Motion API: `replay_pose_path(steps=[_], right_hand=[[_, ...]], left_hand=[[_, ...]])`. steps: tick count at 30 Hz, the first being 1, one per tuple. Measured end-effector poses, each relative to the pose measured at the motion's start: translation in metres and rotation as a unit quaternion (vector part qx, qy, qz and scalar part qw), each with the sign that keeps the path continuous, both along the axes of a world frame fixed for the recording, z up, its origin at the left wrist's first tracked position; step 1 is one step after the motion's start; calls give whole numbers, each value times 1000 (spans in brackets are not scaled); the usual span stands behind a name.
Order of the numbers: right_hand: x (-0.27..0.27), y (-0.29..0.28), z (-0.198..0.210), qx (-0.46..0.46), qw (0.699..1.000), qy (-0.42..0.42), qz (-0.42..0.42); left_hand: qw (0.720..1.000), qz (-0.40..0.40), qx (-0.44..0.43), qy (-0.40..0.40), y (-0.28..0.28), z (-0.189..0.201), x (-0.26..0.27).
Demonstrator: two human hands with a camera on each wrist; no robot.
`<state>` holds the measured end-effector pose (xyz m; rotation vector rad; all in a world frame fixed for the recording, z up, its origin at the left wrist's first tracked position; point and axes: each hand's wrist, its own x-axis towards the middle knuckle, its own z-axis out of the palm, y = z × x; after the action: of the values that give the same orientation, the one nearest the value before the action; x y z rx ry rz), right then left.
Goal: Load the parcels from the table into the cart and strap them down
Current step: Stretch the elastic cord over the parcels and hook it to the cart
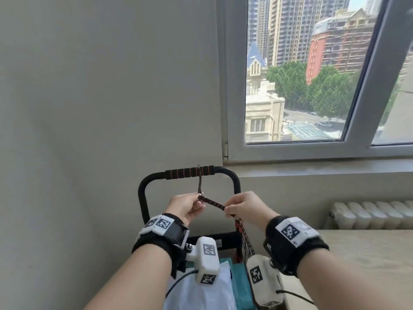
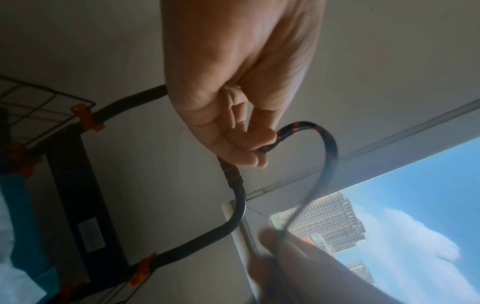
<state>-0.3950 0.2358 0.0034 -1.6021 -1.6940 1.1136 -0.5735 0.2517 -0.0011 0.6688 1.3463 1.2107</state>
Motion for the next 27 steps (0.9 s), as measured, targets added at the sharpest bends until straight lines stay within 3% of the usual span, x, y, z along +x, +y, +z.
replay_pose_path(steps=[4, 7, 12, 18, 27], right_hand=[[-41, 35, -6, -81, 981, 169, -46], [-70, 63, -6, -137, 956, 244, -90], [-95, 108, 3, -124, 951, 270, -82], [-114, 150, 19, -46, 955, 281, -88], [-111, 175, 34, -1, 927, 365, -83]], left_hand=[[993, -67, 39, 92, 12, 8, -11], [982, -115, 36, 143, 25, 6, -28], [970, -176, 6, 167, 44, -8, -51], [976, -193, 12, 104, 70, -28, -70], [973, -212, 37, 78, 105, -45, -79]])
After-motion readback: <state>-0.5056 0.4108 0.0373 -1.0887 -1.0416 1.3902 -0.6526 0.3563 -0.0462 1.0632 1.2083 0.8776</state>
